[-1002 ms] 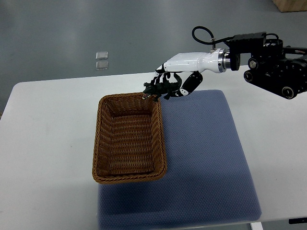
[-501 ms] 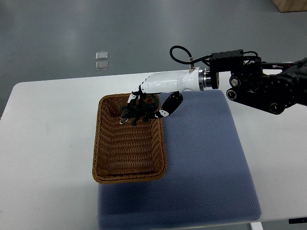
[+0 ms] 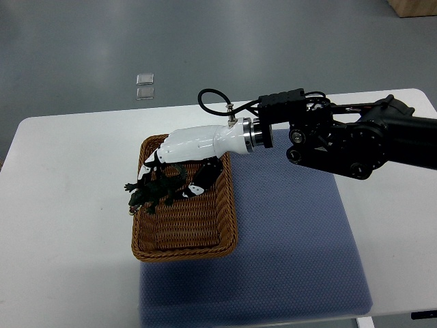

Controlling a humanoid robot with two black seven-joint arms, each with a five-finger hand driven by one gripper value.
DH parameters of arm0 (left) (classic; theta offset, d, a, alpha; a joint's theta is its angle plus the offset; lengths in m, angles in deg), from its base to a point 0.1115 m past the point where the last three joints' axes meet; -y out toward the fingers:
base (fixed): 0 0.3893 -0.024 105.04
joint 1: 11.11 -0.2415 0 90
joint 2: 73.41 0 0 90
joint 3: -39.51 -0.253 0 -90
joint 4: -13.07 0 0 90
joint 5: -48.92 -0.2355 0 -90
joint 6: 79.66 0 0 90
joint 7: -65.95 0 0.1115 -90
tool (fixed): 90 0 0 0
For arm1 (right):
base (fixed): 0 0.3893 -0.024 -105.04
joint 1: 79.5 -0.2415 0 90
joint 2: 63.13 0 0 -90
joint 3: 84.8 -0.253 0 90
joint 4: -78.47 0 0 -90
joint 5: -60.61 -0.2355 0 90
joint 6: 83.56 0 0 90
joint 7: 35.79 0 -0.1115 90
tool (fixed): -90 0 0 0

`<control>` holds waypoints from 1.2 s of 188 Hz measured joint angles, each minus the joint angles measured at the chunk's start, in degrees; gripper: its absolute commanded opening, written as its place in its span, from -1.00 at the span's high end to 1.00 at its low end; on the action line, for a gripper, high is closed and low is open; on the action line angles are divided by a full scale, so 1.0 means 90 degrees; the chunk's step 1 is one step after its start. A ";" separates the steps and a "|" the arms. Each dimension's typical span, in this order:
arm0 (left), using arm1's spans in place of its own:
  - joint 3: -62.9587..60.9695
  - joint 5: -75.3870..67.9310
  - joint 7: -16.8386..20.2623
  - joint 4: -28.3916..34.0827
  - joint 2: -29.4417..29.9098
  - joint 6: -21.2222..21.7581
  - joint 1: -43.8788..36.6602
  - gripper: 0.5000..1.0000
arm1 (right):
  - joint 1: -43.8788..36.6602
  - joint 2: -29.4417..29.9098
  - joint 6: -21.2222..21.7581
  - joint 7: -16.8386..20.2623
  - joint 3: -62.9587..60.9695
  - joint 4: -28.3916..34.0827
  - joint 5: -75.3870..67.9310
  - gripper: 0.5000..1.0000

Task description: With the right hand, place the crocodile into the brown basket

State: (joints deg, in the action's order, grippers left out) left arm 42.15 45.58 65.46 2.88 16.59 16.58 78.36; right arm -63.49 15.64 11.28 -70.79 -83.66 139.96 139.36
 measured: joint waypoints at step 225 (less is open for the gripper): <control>0.0010 0.0000 0.0000 0.0001 0.0000 0.0000 0.0001 -1.00 | 0.0898 -0.0172 0.0161 0.0796 -0.2276 -0.2163 -0.2096 -0.69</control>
State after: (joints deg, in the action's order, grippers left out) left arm 42.24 45.58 65.46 2.88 16.59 16.58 78.37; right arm -55.41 14.09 12.73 -63.63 -104.14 120.49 120.49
